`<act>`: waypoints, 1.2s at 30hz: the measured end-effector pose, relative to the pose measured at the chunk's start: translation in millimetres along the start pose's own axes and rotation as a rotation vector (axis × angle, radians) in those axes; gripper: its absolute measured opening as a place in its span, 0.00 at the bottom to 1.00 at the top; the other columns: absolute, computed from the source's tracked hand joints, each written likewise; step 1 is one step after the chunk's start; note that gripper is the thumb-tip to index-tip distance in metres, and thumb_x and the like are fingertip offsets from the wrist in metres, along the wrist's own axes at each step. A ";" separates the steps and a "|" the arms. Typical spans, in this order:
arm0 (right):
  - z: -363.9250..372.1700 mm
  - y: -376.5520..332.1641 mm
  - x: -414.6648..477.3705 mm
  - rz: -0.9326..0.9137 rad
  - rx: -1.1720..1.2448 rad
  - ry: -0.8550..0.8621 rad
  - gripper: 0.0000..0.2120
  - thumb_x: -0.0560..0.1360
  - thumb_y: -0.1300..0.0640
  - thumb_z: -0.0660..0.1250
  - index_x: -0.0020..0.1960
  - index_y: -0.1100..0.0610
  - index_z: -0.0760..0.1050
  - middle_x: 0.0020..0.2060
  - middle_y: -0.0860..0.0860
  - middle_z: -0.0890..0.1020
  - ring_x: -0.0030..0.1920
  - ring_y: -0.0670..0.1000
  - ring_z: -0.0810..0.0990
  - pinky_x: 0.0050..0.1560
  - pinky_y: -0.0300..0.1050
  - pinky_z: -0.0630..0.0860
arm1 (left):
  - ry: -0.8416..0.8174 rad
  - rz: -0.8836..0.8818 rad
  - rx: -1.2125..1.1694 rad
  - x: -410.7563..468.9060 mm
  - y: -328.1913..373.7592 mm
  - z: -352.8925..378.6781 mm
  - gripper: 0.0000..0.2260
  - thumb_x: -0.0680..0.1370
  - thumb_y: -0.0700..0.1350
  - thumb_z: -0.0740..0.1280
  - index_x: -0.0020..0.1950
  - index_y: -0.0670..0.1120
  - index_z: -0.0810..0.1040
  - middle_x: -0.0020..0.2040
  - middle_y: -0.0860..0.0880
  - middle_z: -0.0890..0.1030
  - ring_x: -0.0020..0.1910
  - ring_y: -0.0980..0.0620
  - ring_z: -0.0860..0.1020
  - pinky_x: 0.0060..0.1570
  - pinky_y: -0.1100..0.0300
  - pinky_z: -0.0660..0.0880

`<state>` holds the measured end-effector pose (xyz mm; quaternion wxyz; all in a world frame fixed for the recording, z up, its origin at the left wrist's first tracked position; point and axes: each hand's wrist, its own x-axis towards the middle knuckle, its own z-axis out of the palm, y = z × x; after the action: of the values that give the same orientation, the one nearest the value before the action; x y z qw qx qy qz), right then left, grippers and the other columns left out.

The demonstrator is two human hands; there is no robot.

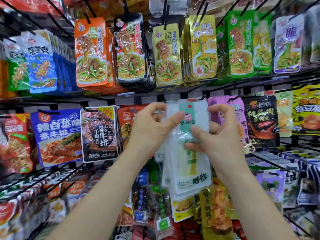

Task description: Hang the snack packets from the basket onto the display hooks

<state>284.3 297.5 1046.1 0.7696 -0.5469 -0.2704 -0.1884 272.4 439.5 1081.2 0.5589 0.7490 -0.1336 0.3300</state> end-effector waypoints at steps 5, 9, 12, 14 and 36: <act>8.1 0.2 -4.0 0.086 0.067 -0.023 0.16 0.75 0.69 0.67 0.58 0.53 0.73 0.41 0.51 0.86 0.38 0.51 0.86 0.32 0.42 0.81 | 0.118 0.013 -0.050 -2.5 -10.3 -0.4 0.09 0.68 0.40 0.78 0.43 0.43 0.81 0.40 0.45 0.85 0.40 0.45 0.84 0.43 0.44 0.81; 0.1 -3.7 0.7 0.275 0.239 -0.097 0.08 0.79 0.61 0.63 0.55 0.61 0.78 0.45 0.56 0.86 0.44 0.56 0.86 0.35 0.43 0.83 | 0.137 0.030 -0.094 -4.9 -11.9 -5.8 0.08 0.70 0.34 0.75 0.47 0.41 0.81 0.41 0.45 0.85 0.38 0.51 0.83 0.40 0.54 0.82; 0.4 -3.1 1.5 0.219 0.228 -0.010 0.03 0.77 0.64 0.66 0.48 0.62 0.78 0.39 0.54 0.86 0.40 0.54 0.86 0.32 0.41 0.82 | 0.095 0.010 -0.127 -6.1 -12.9 -8.8 0.09 0.70 0.33 0.74 0.48 0.42 0.81 0.42 0.45 0.86 0.40 0.50 0.84 0.39 0.56 0.82; 2.6 -1.9 0.9 0.144 0.207 0.068 0.01 0.74 0.66 0.69 0.44 0.62 0.78 0.35 0.53 0.85 0.36 0.52 0.84 0.31 0.40 0.81 | 0.063 -0.036 -0.124 -7.5 -14.4 -10.4 0.10 0.70 0.38 0.76 0.50 0.42 0.82 0.42 0.44 0.86 0.41 0.47 0.85 0.41 0.53 0.82; 33.7 6.3 53.7 -0.368 -0.387 -0.046 0.13 0.79 0.63 0.63 0.50 0.44 0.71 0.33 0.56 0.76 0.28 0.59 0.77 0.27 0.57 0.79 | 0.065 0.070 0.019 -24.7 -9.2 -60.2 0.23 0.75 0.26 0.63 0.42 0.55 0.84 0.33 0.61 0.79 0.32 0.62 0.73 0.33 0.69 0.71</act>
<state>322.9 331.7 1083.4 0.5972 -0.6296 -0.3418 -0.3608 238.4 494.2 1067.9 0.5438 0.7381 -0.1382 0.3747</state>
